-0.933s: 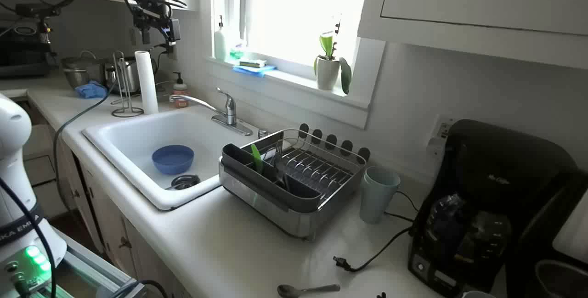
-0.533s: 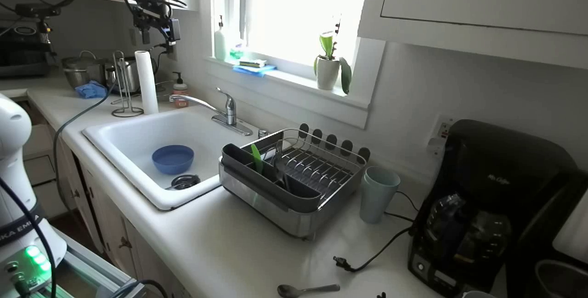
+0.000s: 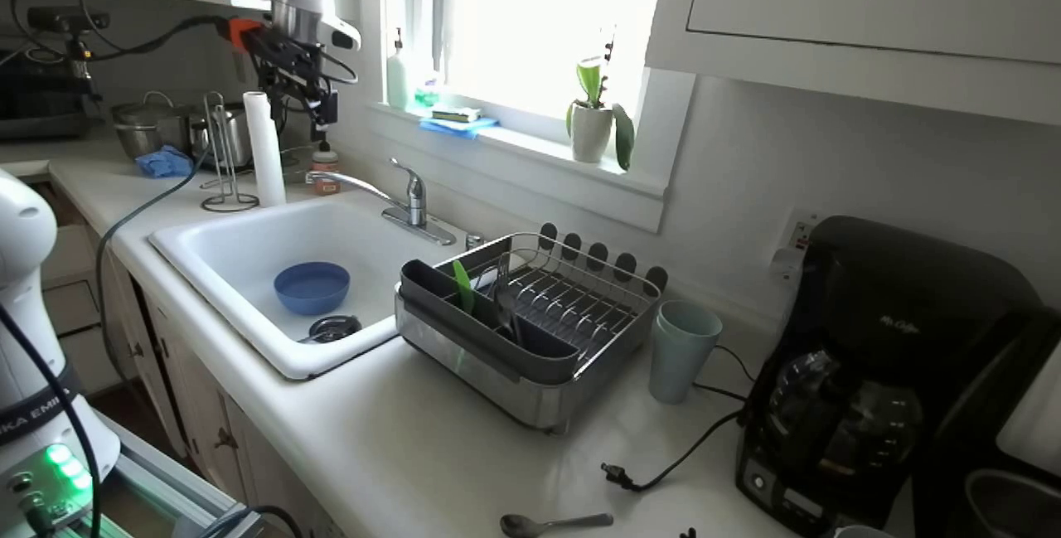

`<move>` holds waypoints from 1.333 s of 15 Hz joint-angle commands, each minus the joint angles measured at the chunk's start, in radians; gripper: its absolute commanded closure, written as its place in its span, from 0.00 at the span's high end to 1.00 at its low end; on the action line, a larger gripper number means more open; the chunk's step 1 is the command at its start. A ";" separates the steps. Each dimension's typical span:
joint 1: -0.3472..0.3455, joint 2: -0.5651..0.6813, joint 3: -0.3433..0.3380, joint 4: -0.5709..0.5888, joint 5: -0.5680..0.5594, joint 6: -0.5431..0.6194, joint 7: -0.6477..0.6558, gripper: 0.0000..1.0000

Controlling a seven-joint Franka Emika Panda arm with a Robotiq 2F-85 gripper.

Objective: Pick up the blue bowl and pour out all the water into the sink, put the blue bowl on the dish rack

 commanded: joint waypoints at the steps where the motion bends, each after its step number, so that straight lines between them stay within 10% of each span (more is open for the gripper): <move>1: 0.012 0.083 -0.032 -0.061 0.137 0.165 -0.165 1.00; 8: -0.011 0.333 -0.025 -0.025 0.452 0.263 -0.565 1.00; 20: -0.092 0.583 0.007 0.070 0.402 0.250 -0.627 1.00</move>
